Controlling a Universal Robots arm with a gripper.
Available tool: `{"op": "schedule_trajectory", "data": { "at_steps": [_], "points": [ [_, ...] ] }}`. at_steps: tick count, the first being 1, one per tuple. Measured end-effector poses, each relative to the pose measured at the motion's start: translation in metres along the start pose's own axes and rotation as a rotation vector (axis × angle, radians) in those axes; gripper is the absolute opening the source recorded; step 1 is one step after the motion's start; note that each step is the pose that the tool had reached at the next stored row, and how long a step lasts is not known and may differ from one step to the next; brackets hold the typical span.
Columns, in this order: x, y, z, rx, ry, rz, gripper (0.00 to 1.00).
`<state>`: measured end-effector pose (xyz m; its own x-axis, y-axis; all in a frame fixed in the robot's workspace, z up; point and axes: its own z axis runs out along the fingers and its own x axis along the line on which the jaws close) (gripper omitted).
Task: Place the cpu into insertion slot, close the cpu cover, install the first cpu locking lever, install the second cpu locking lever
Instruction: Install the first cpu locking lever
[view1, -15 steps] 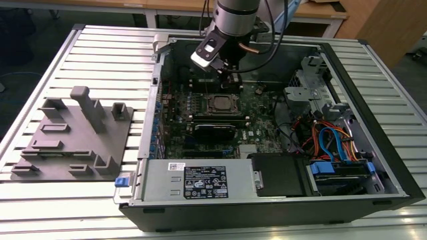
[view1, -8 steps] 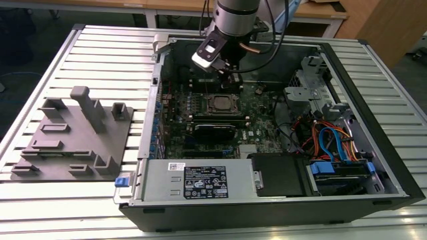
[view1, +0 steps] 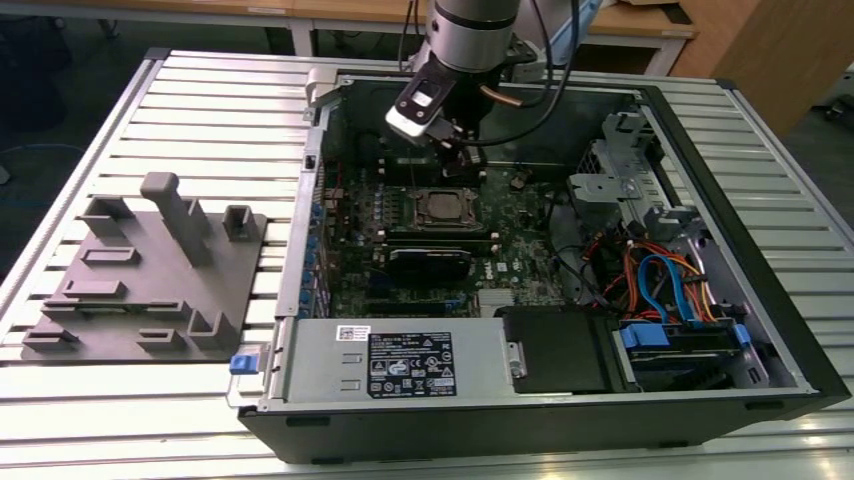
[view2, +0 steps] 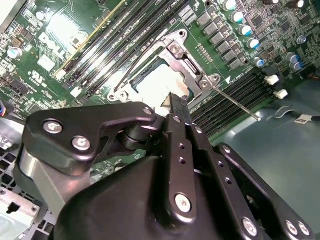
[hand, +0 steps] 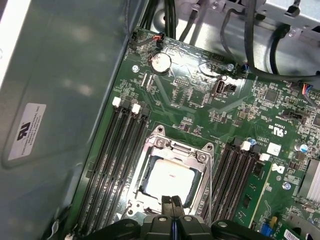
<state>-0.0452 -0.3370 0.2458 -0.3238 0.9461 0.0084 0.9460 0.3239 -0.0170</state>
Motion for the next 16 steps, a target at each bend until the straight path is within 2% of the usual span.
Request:
{"op": "schedule_trajectory", "data": {
  "at_steps": [5,16],
  "points": [
    [0.0,0.0,0.0,0.0001,-0.0002,-0.012,0.1],
    [0.0,0.0,0.0,0.0006,-0.0014,-0.083,0.1]
  ]
}}
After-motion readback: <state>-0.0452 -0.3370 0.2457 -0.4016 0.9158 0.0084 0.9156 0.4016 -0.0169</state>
